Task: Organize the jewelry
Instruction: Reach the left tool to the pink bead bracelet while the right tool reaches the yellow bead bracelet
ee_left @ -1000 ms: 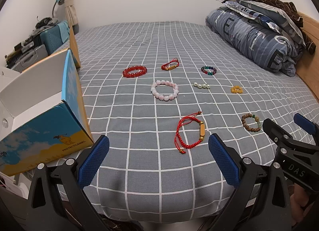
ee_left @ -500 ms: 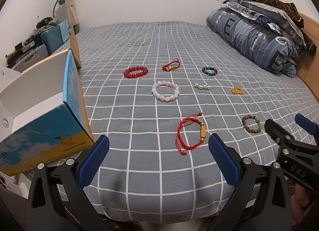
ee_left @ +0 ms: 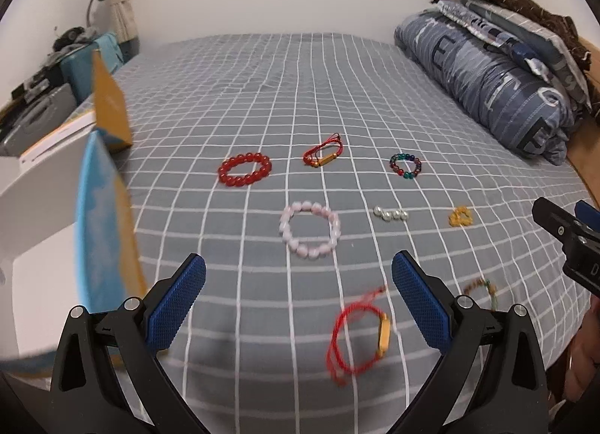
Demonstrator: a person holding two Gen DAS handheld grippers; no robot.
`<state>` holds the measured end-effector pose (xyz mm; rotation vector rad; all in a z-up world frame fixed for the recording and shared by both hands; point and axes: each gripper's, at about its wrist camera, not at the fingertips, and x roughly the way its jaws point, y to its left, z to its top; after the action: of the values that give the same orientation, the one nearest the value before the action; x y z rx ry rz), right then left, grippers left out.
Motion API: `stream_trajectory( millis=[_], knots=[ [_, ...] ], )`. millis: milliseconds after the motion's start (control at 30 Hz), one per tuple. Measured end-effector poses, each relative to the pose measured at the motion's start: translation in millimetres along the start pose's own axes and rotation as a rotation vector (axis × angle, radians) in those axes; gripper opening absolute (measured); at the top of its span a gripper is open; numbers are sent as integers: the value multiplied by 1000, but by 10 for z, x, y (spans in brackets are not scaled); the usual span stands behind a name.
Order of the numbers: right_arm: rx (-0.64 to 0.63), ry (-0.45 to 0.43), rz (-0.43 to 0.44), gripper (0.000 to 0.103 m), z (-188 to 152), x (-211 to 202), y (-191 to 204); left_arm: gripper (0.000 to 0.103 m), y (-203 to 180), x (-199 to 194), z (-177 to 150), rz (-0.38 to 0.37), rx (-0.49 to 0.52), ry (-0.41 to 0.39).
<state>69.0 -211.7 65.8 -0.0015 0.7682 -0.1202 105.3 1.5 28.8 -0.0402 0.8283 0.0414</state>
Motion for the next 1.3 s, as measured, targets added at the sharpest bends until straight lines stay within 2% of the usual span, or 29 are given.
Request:
stream_trajectory(
  millis=[167,300,500,667,767,867,933,1033,1067,1233,1300],
  knots=[
    [4,87,4,95,179,517,87,97,-37,375,249,0,6,53],
    [15,145,19,95,184,919,40,97,-91,719,359,-7,31,101],
    [12,226,21,95,75,1399,-18,97,-83,1179,295,4,46,165],
    [12,258,28,95,24,1588,-49,97,-57,1434,236,7,41,203],
    [22,281,29,91,-1,1696,-63,97,-63,1560,205,9,40,225],
    [16,305,34,82,-25,1765,-41,95,-86,1569,189,17,57,213],
    [22,318,40,77,-39,1822,-43,88,-110,1572,180,1,67,214],
    [27,326,45,71,-48,1848,-53,73,-124,1550,177,-6,71,213],
    [29,326,49,69,-49,1845,-56,65,-129,1535,177,-10,72,213],
    [43,327,52,47,-45,1825,-121,39,-115,1490,175,-2,68,216],
    [47,327,47,40,-50,1822,-142,26,-113,1479,174,21,72,216]
  ],
)
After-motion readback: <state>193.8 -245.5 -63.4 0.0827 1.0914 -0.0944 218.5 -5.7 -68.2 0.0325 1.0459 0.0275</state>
